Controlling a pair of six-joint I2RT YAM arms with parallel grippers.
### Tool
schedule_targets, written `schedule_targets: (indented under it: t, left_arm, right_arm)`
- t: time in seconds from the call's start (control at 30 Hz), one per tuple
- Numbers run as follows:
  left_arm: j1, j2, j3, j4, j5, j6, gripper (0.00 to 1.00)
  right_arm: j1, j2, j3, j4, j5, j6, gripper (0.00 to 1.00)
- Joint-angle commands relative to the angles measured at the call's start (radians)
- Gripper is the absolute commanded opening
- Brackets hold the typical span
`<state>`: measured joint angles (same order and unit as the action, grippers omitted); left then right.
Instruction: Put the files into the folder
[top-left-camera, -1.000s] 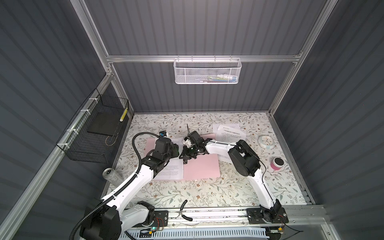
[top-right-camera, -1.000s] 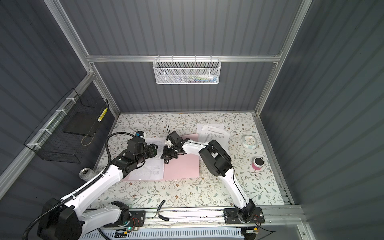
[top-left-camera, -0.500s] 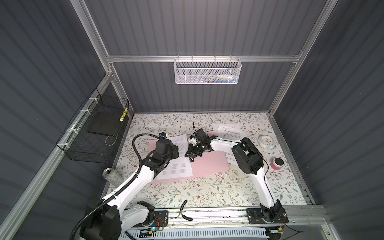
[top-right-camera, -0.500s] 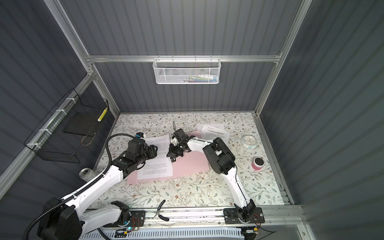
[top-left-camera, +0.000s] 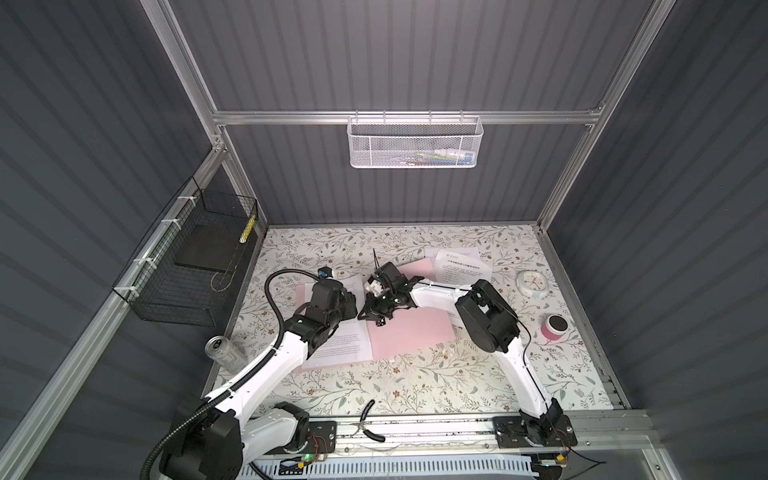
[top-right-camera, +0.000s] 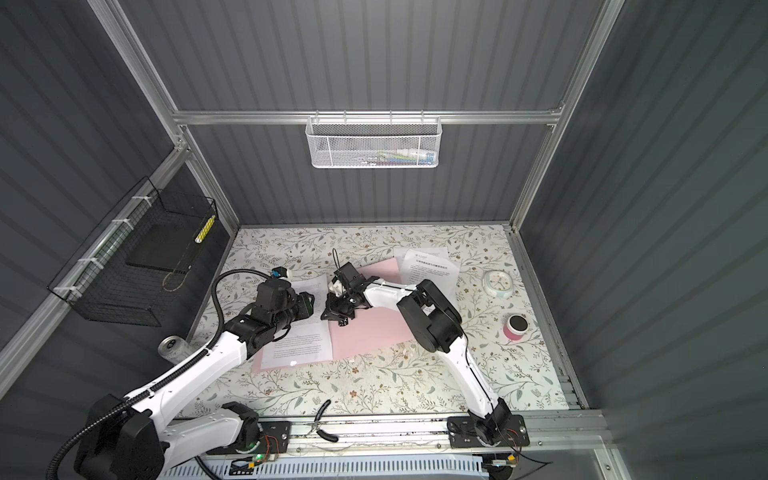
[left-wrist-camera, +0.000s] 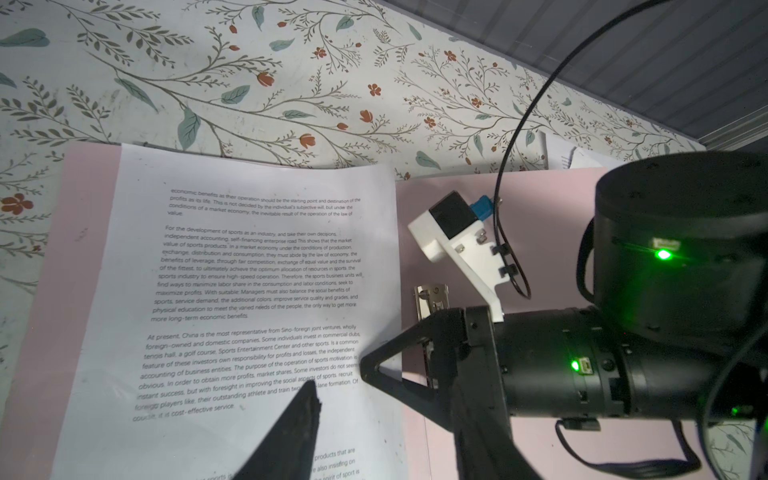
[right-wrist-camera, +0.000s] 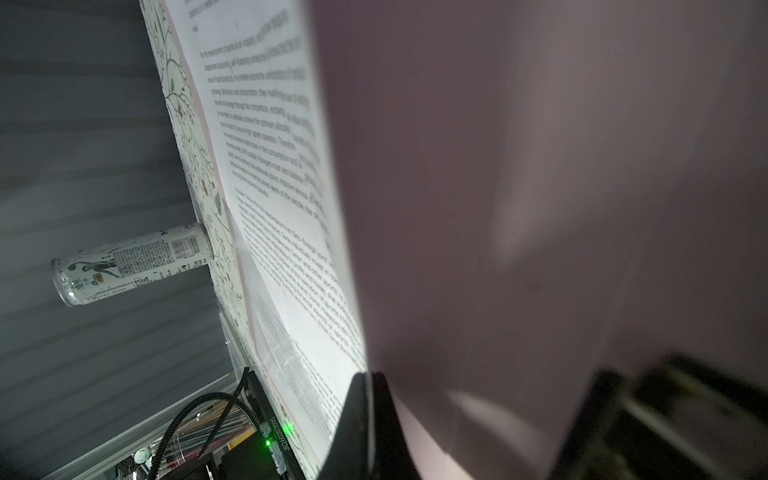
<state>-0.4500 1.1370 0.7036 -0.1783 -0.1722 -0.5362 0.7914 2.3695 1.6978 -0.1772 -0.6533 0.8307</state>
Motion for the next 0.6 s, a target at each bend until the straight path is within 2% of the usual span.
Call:
schedule_targets:
  t: [0.0, 0.43, 0.57]
  left_arm:
    - [0.005, 0.001, -0.014, 0.004, -0.006, -0.012, 0.53]
    - [0.005, -0.006, -0.020, -0.002, -0.018, -0.008, 0.53]
    - [0.005, -0.007, -0.023, 0.003, -0.017, -0.007, 0.53]
  right_arm:
    - [0.006, 0.032, 0.026, 0.008, 0.001, 0.025, 0.00]
    - [0.008, 0.042, 0.047, 0.027, 0.023, 0.067, 0.00]
    - [0.012, 0.052, 0.052, 0.084, 0.001, 0.136, 0.00]
